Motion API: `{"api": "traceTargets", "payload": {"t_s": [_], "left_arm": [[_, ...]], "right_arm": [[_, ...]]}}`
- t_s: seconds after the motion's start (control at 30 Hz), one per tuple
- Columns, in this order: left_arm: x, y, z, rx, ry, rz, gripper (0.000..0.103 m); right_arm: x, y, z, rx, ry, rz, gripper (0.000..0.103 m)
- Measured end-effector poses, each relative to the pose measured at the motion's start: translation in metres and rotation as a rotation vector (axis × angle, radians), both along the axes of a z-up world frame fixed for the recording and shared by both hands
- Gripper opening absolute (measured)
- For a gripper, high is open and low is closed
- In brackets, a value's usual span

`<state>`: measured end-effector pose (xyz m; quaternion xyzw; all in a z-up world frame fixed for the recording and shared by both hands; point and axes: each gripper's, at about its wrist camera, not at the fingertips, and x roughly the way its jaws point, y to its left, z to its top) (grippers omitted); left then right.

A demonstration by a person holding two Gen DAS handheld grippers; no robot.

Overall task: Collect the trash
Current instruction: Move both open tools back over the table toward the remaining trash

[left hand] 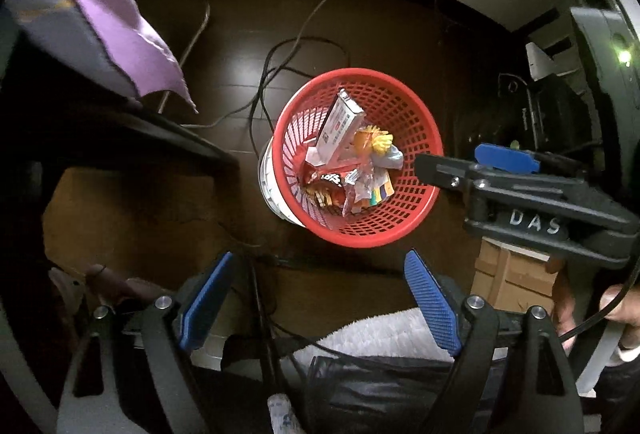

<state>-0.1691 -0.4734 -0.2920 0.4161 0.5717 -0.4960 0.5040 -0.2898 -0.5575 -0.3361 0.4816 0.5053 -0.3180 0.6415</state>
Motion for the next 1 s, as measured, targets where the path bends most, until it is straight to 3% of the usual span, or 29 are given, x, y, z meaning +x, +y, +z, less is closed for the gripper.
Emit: {"api": "traceTargets", "payload": {"t_s": [0.33, 0.63, 1.0], "left_arm": [[-0.014, 0.032, 0.075, -0.172, -0.039, -0.029, 0.085], [0.008, 0.079, 0.163, -0.373, -0.127, 0.069, 0.09], [0.042, 0.143, 0.244, -0.54, -0.227, 0.191, 0.091]], "right_arm": [[0.0, 0.008, 0.078, -0.15, -0.039, -0.031, 0.076], [0.027, 0.031, 0.151, -0.304, -0.134, 0.042, 0.082], [0.082, 0.086, 0.244, -0.443, -0.316, 0.207, 0.083]]}}
